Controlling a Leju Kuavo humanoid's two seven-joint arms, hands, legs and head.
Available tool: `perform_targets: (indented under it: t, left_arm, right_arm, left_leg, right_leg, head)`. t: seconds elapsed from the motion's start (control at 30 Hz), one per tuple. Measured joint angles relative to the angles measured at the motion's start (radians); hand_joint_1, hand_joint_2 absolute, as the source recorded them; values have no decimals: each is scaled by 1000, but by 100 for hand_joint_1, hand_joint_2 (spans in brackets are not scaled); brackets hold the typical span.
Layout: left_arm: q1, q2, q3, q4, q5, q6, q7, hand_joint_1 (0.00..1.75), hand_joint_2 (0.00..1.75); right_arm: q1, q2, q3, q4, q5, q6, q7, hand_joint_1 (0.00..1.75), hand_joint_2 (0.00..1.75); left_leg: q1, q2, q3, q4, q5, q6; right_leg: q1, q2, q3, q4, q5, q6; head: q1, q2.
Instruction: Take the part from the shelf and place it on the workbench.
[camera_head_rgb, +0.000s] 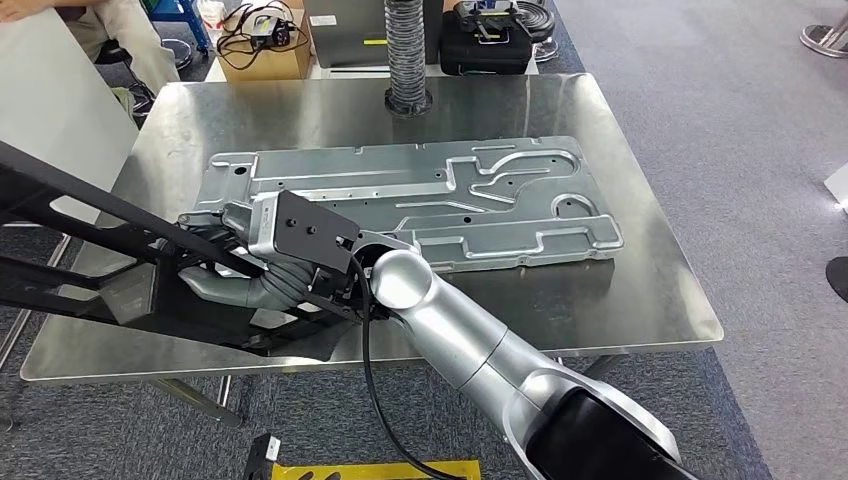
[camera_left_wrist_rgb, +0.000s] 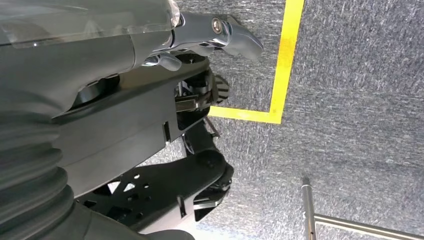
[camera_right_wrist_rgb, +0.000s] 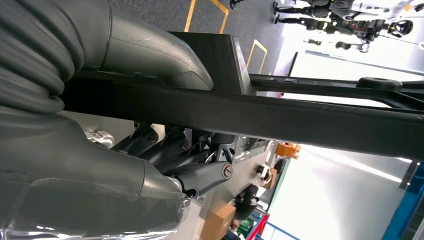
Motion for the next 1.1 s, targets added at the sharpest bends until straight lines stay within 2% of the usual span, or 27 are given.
perform_targets:
  t: [0.07,0.1,0.13,0.2,0.27,0.3,0.33,0.4,0.43,0.47,0.5,0.53,0.57,0.6,0.63,0.67,0.77,0.8,0.83,0.87,0.93,0.97,1.0,1.03,1.1]
  left_arm:
    - [0,0,0,0,0,0,0,0,175]
    - [0,0,0,0,0,-1,-1,0,175]
    - [0,-1,0,0,0,-1,-1,0,175]
    - [-1,-1,0,0,0,-2,-2,0,175]
    - [-2,-1,0,0,0,-2,-2,0,175]
    - [-2,-1,0,0,0,-2,-2,0,175]
    - [-3,-1,0,0,0,-2,-2,0,175]
    - [-2,-1,0,0,0,-2,-2,0,175]
    - [-1,0,0,0,0,-2,-2,0,175]
    - [0,0,0,0,0,-2,-2,0,175]
    - [0,1,0,0,0,-2,-2,0,175]
    - [1,1,0,0,0,-2,-2,0,175]
    - [0,1,0,0,0,-2,-2,0,175]
    - [0,1,0,0,0,-2,-2,0,175]
    - [-1,1,0,0,0,-2,-2,0,175]
    - [-1,1,0,0,0,-2,-1,0,175]
    - [-1,0,0,0,0,-2,-1,0,175]
    - [-2,0,0,0,0,-2,-1,0,175]
    - [-3,0,0,0,0,-3,-1,0,175]
    - [-4,0,0,0,0,-3,-2,0,175]
    - [-5,0,0,0,-1,-4,-2,0,175]
    - [-5,0,0,0,-1,-5,-1,0,175]
    - [-5,0,0,0,-2,-7,-1,0,175]
    - [-5,0,0,0,-3,-9,-1,0,175]
    - [-5,-1,-1,0,-4,-11,-1,0,175]
  right_arm:
    - [0,0,0,0,0,-3,0,175,175]
    - [-1,0,0,0,0,-4,0,175,175]
    - [-1,0,0,0,0,-6,-1,175,175]
    - [-2,0,0,0,1,-10,-1,175,175]
    - [-2,1,0,0,3,-12,-1,175,175]
    - [-3,2,0,0,4,-12,-1,175,175]
    - [-4,3,0,-1,5,-12,-1,175,175]
    - [-4,4,0,-1,9,-12,-1,175,175]
    - [-2,5,0,-1,12,-12,-1,175,175]
    - [-1,5,0,-1,14,-11,-1,175,175]
    - [1,5,0,-1,16,-11,0,175,175]
    - [1,5,0,-1,18,-11,0,175,175]
    - [2,5,0,-1,19,-11,0,175,175]
    - [1,5,0,-1,20,-11,0,175,175]
    - [1,5,0,-1,21,-11,0,175,175]
    - [0,5,0,-1,22,-11,0,175,175]
    - [0,5,0,-2,25,-11,2,175,175]
    - [-1,6,0,-2,26,-12,2,175,175]
    - [-1,6,0,-3,27,-12,2,175,175]
    - [-1,6,0,-4,29,-12,3,175,175]
    - [0,4,0,-4,32,-13,3,175,175]
    - [2,3,0,-4,34,-13,4,175,175]
    - [2,2,0,-4,36,-14,4,175,175]
    - [3,1,0,-4,39,-14,5,175,175]
    - [1,1,0,-5,46,-16,5,175,175]
  left_leg:
    - [0,-2,9,0,-6,-4]
    - [-2,-3,13,1,-10,-8]
    - [-4,-3,16,2,-13,-12]
    - [-7,-3,18,1,-18,-23]
    - [-5,-1,20,2,-24,-34]
    - [-4,-1,15,20,-36,-39]
    - [-3,0,-3,60,-58,-43]
    - [0,0,-70,194,-119,-51]
    - [1,0,-106,259,-140,-55]
    - [2,1,-130,294,-142,-57]
    - [2,1,-134,288,-123,-57]
    - [3,1,-116,240,-86,-57]
    - [3,2,-84,164,-41,-56]
    - [1,3,-50,92,-10,-53]
    - [0,3,-25,38,9,-48]
    - [-3,3,-13,11,14,-42]
    - [-3,1,-12,4,10,-21]
    - [-2,0,-10,2,10,-14]
    - [0,1,-8,0,10,-8]
    - [0,1,-7,-1,10,-4]
    - [-1,2,-7,0,7,0]
    - [-2,1,-6,1,6,1]
    - [-3,1,-5,1,5,1]
    - [-3,-1,-2,2,3,1]
    - [-5,-3,5,2,-2,-2]
  right_leg:
    - [1,0,59,-139,83,-9]
    - [3,0,92,-212,112,-14]
    - [6,-1,114,-261,129,-19]
    - [10,0,126,-289,129,-28]
    - [8,1,131,-297,131,-38]
    - [5,1,137,-302,132,-44]
    - [2,0,142,-307,133,-48]
    - [1,-1,147,-309,131,-54]
    - [2,-1,148,-308,129,-55]
    - [2,-1,149,-307,126,-55]
    - [2,0,151,-305,123,-54]
    - [2,1,156,-303,118,-52]
    - [2,1,162,-301,112,-49]
    - [3,2,166,-298,106,-45]
    - [5,2,169,-296,101,-40]
    - [7,3,168,-295,99,-35]
    - [7,2,166,-292,94,-20]
    - [6,1,160,-277,84,-14]
    - [5,1,144,-242,64,-9]
    - [3,0,116,-184,35,-5]
    - [1,0,38,-40,-22,1]
    - [1,0,9,7,-30,1]
    - [1,0,-1,14,-17,0]
    - [2,0,10,-22,15,-4]
    - [4,0,70,-165,98,-15]
  head:
    - [0,0]
    - [0,0]
    - [0,0]
    - [-1,0]
    - [-1,0]
    - [-2,0]
    - [-3,0]
    - [-5,0]
    - [-5,0]
    - [-5,0]
    - [-5,0]
    - [-5,0]
    - [-5,0]
    - [-6,0]
    - [-6,0]
    - [-6,0]
    - [-4,0]
    - [-3,0]
    - [-2,0]
    - [-1,0]
    - [1,0]
    - [0,0]
    - [1,0]
    - [1,0]
    - [1,0]
